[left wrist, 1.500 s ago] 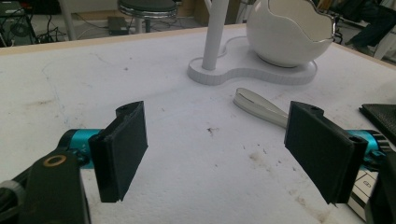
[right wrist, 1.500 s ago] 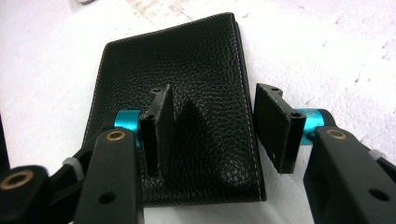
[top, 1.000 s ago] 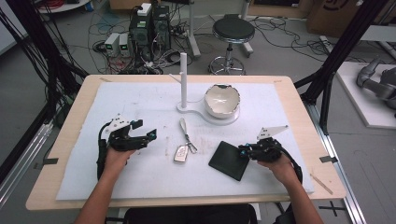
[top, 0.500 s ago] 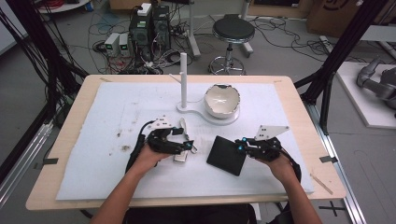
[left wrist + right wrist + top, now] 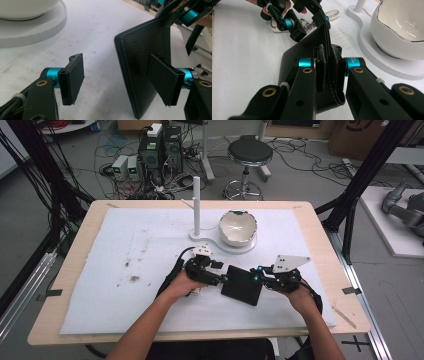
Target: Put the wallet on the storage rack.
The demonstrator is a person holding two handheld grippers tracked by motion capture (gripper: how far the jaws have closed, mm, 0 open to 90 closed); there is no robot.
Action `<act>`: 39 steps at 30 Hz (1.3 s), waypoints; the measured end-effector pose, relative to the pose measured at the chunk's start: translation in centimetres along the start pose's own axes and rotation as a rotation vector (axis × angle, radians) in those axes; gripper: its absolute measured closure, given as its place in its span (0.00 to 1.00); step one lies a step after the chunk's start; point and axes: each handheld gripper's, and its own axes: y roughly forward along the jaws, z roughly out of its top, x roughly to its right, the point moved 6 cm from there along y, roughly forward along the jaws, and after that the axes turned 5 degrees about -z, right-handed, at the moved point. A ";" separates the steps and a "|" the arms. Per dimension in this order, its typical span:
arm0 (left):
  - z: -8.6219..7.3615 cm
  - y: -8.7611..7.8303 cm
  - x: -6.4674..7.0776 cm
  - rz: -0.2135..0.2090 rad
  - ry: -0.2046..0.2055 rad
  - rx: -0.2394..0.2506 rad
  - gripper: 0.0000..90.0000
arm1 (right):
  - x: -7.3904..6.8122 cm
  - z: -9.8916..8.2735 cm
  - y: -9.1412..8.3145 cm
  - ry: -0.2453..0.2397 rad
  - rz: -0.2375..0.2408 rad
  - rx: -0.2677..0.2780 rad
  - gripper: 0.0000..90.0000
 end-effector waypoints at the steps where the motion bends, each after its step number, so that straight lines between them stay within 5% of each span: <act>1: 0.1 0.4 0.3 -0.021 0.018 -0.016 0.37 | 0.0 0.0 0.0 0.000 0.002 0.001 0.94; 4: 0.1 0.7 0.7 -0.042 0.031 -0.026 0.44 | 0.0 0.0 0.0 0.000 0.005 0.006 0.95; 6: 0.2 1.0 1.2 -0.064 0.070 -0.032 0.61 | 0.0 0.0 0.0 0.001 0.003 0.005 0.94; 14: 0.4 0.5 1.1 -0.082 0.053 -0.018 0.76 | 0.4 -0.3 0.1 0.039 0.006 0.005 0.90; 16: 0.5 0.4 1.3 -0.098 0.054 0.005 0.81 | 0.7 -0.5 0.1 0.079 0.003 0.012 0.81; 18: 0.7 0.2 1.6 -0.116 0.064 0.030 0.83 | 1.0 -0.9 0.3 0.144 -0.003 0.018 0.58; 21: 0.9 0.0 2.0 -0.130 0.084 0.047 0.85 | 1.4 -1.3 0.2 0.199 -0.011 0.021 0.47; 22: 1.1 -0.2 2.2 -0.140 0.092 0.073 0.85 | 1.8 -1.6 0.0 0.251 -0.009 0.021 0.40; 27: 1.2 -0.9 2.3 -0.146 0.087 0.138 0.87 | 2.2 -2.6 -0.5 0.316 0.002 0.031 0.40; 31: 1.1 -1.3 2.2 -0.154 0.079 0.167 0.88 | 2.3 -3.8 -0.2 0.390 0.075 0.013 0.40; 39: 1.7 -1.8 2.7 -0.196 0.083 0.230 0.88 | 1.5 -3.2 1.0 0.385 0.194 0.065 0.47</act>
